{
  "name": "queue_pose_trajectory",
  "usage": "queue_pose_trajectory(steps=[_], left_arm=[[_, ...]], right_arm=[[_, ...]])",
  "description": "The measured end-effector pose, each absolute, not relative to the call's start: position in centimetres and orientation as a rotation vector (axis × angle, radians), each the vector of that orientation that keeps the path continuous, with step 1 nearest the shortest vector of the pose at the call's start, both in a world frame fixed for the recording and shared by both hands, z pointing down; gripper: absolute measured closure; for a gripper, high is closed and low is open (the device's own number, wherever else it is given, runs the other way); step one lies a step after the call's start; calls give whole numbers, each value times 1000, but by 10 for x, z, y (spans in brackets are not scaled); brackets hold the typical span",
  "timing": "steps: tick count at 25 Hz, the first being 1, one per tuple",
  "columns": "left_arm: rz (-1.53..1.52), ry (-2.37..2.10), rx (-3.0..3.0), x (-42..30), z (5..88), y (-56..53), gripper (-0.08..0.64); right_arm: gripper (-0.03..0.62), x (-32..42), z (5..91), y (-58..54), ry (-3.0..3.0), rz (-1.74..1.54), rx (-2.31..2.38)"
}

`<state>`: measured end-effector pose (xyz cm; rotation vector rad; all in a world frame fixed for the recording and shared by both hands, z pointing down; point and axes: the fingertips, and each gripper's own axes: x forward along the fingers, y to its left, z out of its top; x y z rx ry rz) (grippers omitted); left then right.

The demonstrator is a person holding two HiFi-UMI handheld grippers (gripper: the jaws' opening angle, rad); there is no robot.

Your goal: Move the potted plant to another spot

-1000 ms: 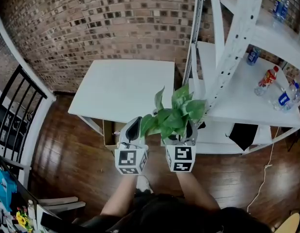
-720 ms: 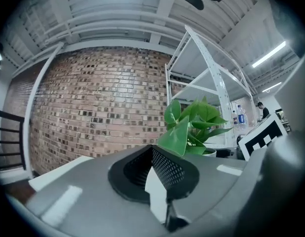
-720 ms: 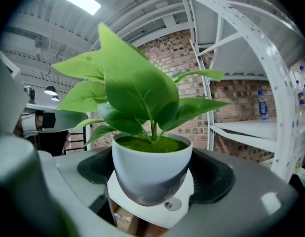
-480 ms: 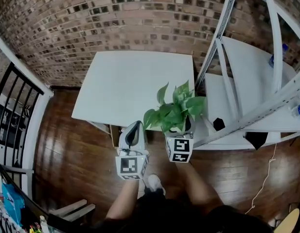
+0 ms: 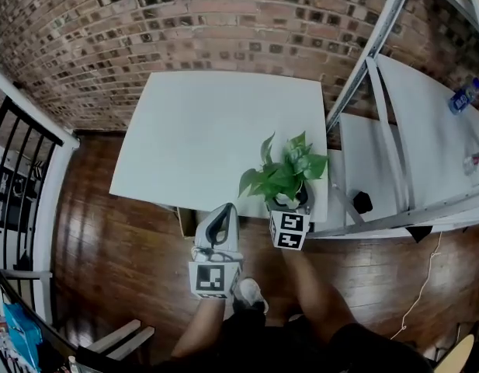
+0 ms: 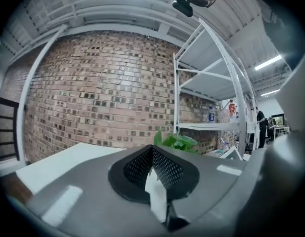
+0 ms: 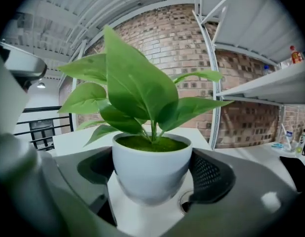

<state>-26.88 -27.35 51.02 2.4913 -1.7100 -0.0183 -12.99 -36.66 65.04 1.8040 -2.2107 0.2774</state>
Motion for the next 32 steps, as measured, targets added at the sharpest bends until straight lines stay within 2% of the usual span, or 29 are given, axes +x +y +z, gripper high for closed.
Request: queue_pose_trajectory(steps=[13, 24, 28, 30, 32], left_arm=[[-18, -1686, 2531, -269, 513, -285, 548], [-4, -1668, 2520, -264, 519, -280, 548], [9, -1670, 2525, -261, 517, -275, 548], [21, -1656, 2523, -258, 517, -272, 548], [34, -1644, 2497, -257, 517, -267, 548]], right_arm=[[127, -135, 694, -383, -2147, 281, 1780], [126, -136, 696, -379, -2147, 281, 1775], [94, -129, 697, -365, -2135, 315, 1780], [94, -124, 695, -346, -2122, 327, 1777], [123, -125, 684, -322, -2133, 316, 1737]])
